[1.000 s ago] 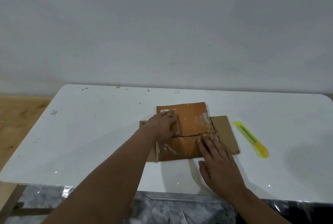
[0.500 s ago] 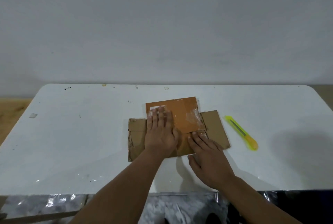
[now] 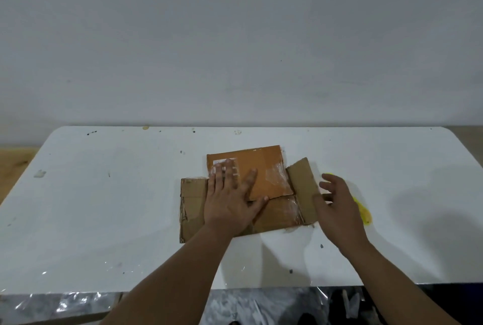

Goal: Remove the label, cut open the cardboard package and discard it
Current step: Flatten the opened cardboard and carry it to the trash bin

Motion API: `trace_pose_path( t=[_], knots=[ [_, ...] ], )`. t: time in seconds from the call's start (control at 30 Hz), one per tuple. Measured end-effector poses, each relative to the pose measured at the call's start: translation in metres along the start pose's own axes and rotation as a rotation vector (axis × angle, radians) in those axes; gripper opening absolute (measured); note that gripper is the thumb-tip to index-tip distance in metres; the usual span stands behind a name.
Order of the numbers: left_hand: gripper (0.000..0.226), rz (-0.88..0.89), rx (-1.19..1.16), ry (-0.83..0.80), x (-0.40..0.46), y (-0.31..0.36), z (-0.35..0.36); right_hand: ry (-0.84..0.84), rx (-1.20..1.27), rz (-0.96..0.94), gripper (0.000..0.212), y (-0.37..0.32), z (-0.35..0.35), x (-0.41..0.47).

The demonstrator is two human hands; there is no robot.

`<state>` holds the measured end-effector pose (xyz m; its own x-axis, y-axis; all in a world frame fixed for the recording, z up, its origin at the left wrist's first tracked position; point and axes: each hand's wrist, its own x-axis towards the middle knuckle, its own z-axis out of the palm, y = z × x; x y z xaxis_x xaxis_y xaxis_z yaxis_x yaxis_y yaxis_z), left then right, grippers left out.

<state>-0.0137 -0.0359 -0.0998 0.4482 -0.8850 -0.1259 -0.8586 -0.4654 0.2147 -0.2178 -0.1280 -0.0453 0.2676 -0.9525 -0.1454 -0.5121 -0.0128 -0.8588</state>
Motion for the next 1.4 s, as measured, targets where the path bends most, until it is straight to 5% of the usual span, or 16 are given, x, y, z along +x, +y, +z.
trace_pose_path(
  t=[0.1, 0.43, 0.7, 0.8, 0.9, 1.07, 1.23, 1.3, 1.4],
  knots=[
    [0.079, -0.009, 0.0, 0.006, -0.001, 0.0, 0.0, -0.113, 0.042, -0.033, 0.041, -0.01, 0.006, 0.006],
    [0.07, 0.022, -0.008, 0.017, 0.0, -0.002, 0.002, -0.369, -0.561, -0.424, 0.05, 0.003, 0.042, 0.028],
    [0.052, 0.073, -0.211, -0.051, 0.002, -0.016, -0.018, -0.368, -0.894, -0.286, 0.037, -0.023, 0.05, 0.03],
    [0.044, -0.003, -0.518, 0.116, -0.007, -0.029, -0.034, -0.338, -0.891, -0.233, 0.036, -0.026, 0.053, 0.03],
    [0.048, -0.222, -0.356, 0.321, -0.022, -0.049, -0.044, -0.352, -0.827, -0.204, 0.036, -0.022, 0.053, 0.033],
    [0.058, -0.704, -0.622, 0.11, -0.038, -0.07, -0.054, -0.312, -0.696, -0.129, 0.039, -0.02, 0.059, 0.03],
    [0.029, -0.71, -1.049, 0.157, -0.041, -0.07, -0.064, -0.294, -0.723, -0.076, 0.019, -0.026, 0.056, 0.026],
    [0.029, -0.624, -1.237, 0.021, -0.042, -0.064, -0.064, -0.254, -0.712, -0.067, 0.018, -0.027, 0.056, 0.023],
    [0.032, -0.518, -1.208, -0.082, -0.044, -0.051, -0.06, -0.249, -0.667, -0.047, 0.039, -0.03, 0.055, 0.018]
  ],
)
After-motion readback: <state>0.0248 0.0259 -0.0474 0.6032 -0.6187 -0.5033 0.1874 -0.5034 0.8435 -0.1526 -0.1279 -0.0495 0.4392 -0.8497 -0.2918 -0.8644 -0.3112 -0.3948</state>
